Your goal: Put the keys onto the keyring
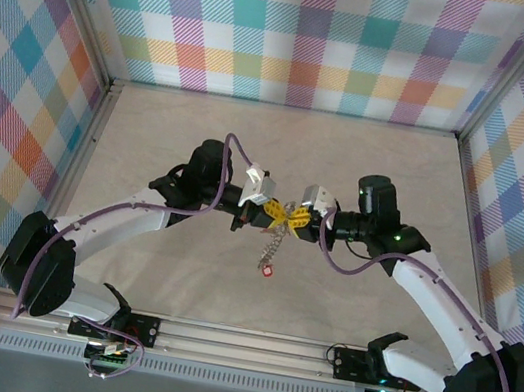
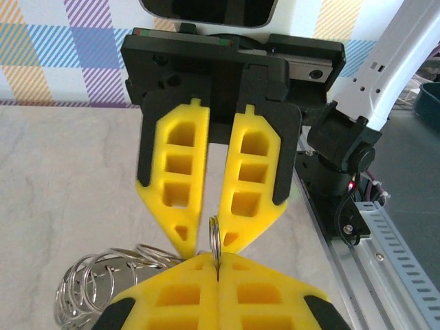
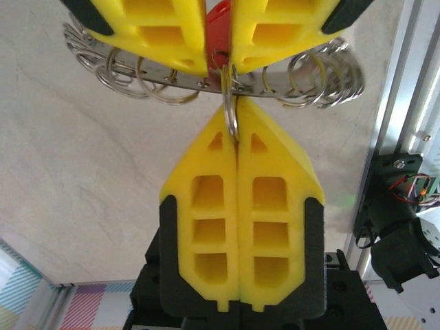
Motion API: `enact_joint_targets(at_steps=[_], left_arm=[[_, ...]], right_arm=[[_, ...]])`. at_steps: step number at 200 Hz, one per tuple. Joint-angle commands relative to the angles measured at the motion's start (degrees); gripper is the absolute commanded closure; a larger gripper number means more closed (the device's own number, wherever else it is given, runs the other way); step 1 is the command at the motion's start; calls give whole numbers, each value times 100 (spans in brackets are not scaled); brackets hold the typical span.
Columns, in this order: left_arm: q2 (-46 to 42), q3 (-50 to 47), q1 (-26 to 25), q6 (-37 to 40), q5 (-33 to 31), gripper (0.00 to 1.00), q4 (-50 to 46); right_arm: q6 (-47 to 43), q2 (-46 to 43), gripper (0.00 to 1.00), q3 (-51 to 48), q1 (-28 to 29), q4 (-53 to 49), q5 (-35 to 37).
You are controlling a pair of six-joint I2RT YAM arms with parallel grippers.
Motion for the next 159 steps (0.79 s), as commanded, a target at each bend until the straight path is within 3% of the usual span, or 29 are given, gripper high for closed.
enact_joint_targets(at_steps=[1, 118, 126, 131, 134, 159], left_arm=[[28, 9, -143, 12, 116, 100, 369], [-100, -87, -121, -44, -125, 100, 413], [-115, -91, -113, -60, -117, 100, 428], [-126, -93, -117, -62, -106, 100, 428], [-128, -86, -108, -62, -96, 100, 416], [-192, -76, -74, -27, -35, 100, 401]], right_arm=[[73, -69, 82, 17, 83, 510, -197], [-291, -856, 70, -427, -15, -46, 390], [-247, -858, 65, -442, -14, -61, 468], [-168, -869, 50, -475, -17, 0, 589], [-106, -877, 47, -512, -15, 54, 682], [-54, -913, 48, -691, -15, 118, 924]])
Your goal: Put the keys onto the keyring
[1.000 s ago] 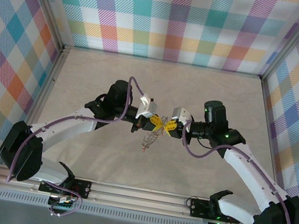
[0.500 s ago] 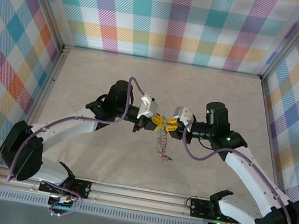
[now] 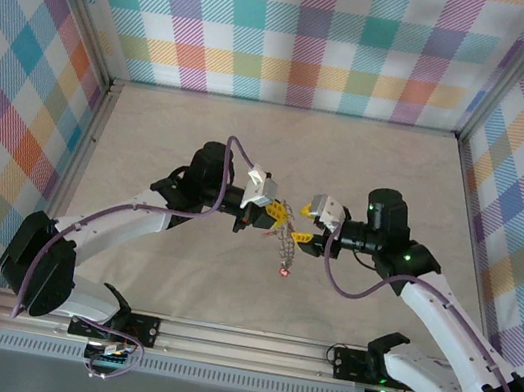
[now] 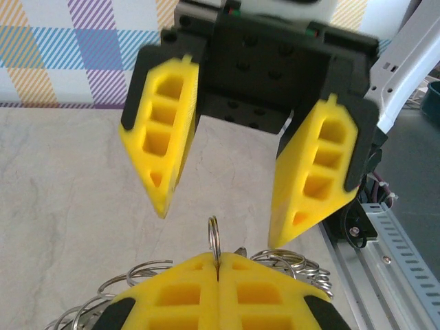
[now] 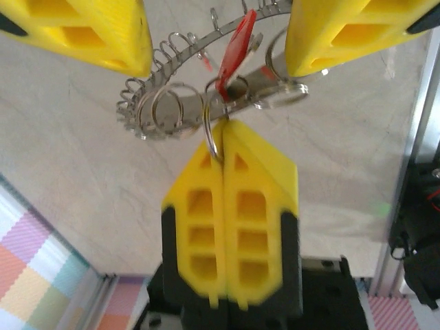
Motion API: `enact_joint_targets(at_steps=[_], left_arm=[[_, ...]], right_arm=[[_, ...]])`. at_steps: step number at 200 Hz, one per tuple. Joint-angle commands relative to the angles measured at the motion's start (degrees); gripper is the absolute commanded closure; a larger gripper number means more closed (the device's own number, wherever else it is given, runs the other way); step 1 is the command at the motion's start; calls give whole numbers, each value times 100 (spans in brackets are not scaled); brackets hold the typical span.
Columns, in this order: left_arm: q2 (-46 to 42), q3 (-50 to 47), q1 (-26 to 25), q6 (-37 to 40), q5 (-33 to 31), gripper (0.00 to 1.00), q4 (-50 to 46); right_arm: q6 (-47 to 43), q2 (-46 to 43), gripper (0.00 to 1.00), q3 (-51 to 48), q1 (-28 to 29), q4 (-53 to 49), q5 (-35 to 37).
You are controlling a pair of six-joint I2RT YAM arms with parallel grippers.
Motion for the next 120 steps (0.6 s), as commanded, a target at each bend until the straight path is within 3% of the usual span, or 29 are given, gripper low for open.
enact_joint_targets(at_steps=[1, 51, 120], left_arm=[[-189, -32, 7, 10, 133, 100, 275], [-225, 194, 104, 225, 344, 100, -129], [-191, 239, 188, 192, 340, 100, -175]], right_arm=[[32, -57, 48, -172, -21, 16, 238], [167, 60, 63, -382, -21, 371, -54], [439, -340, 52, -389, -34, 741, -221]])
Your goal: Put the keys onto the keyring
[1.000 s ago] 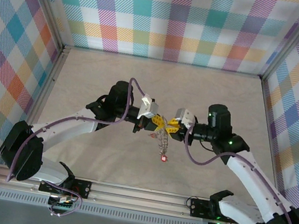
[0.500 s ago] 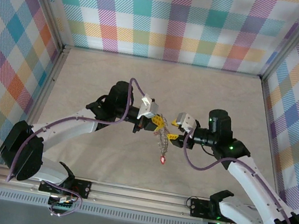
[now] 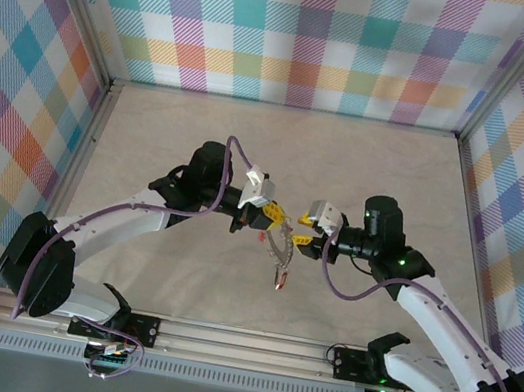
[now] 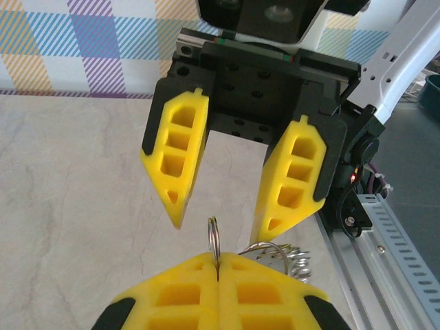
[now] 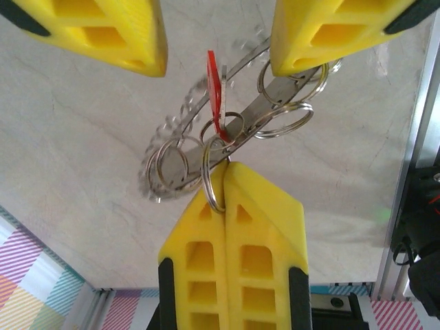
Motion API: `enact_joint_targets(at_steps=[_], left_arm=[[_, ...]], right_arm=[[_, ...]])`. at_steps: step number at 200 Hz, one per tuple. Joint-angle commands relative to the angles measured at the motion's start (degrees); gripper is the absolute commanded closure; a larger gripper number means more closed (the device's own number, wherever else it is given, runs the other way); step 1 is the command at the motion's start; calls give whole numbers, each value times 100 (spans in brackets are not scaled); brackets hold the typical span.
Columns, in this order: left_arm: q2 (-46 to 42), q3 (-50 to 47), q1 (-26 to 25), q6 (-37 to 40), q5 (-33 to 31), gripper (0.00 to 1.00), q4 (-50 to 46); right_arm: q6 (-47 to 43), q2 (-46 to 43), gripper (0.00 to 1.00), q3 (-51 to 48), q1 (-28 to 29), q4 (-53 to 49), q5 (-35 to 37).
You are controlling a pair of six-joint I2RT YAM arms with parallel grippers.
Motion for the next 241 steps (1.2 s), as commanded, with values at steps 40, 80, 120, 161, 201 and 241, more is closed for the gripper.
enact_joint_targets(at_steps=[40, 80, 120, 161, 201, 241], left_arm=[[-122, 263, 101, 57, 392, 100, 144], [-131, 244, 167, 70, 507, 100, 149], [6, 334, 171, -47, 614, 100, 222], [73, 395, 167, -208, 473, 100, 344], [131, 431, 171, -358, 417, 100, 424], [134, 416, 169, -491, 355, 100, 511]], right_arm=[[318, -279, 51, 192, -240, 286, -13], [513, -176, 52, 51, -272, 550, 69], [697, 32, 51, -112, -261, 829, -182], [734, -33, 53, -536, -82, 1263, -22], [760, -218, 52, -761, 60, 1349, -122], [812, -152, 53, -892, 298, 1697, 211]])
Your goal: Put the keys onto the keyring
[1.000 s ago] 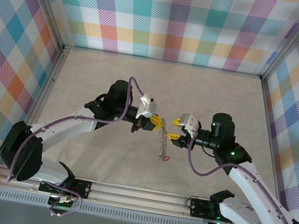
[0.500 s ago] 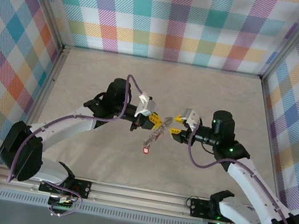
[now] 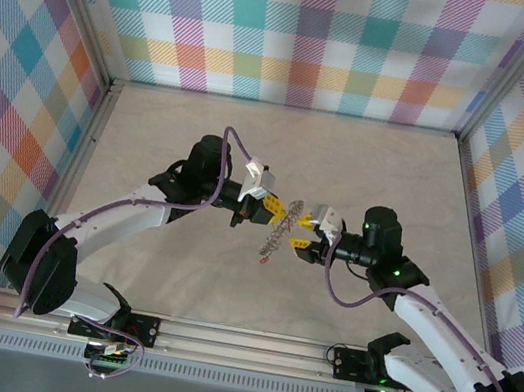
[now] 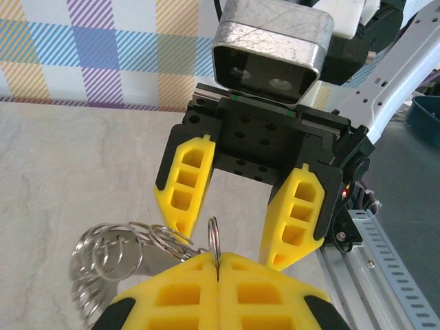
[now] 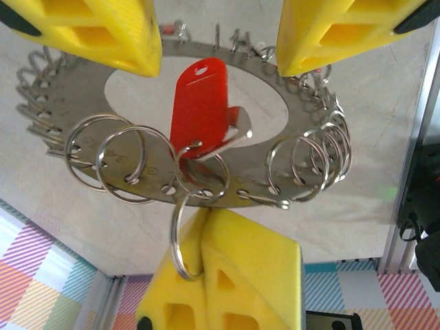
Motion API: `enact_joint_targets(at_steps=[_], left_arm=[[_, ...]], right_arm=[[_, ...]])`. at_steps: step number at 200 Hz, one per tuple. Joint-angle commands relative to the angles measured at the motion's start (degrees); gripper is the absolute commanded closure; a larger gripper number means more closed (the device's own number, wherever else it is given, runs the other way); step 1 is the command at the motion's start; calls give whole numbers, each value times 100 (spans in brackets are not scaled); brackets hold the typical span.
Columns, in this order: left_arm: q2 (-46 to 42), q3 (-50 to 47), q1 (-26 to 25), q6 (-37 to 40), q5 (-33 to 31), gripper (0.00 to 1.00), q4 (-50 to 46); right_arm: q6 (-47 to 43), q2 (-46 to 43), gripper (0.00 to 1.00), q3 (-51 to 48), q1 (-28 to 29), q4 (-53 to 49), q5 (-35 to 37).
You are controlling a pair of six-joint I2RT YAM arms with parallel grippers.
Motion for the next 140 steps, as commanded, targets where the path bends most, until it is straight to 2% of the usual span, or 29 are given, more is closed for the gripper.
enact_joint_targets(at_steps=[1, 33, 53, 75, 120, 140], left_arm=[[18, 219, 30, -146, 73, 100, 397], [18, 192, 29, -165, -8, 100, 397], [22, 180, 29, -169, -17, 100, 397], [10, 174, 29, -173, -27, 100, 388], [22, 157, 34, -152, -43, 100, 379], [32, 149, 32, -153, -59, 100, 401]], right_arm=[[101, 6, 54, -132, 197, 488, 179], [14, 301, 56, -326, 621, 1334, 1281], [33, 462, 59, -426, 761, 1837, 1725], [25, 533, 73, -451, 797, 2024, 1841], [1, 357, 77, -517, 812, 2100, 1927], [39, 322, 83, -525, 814, 2104, 1942]])
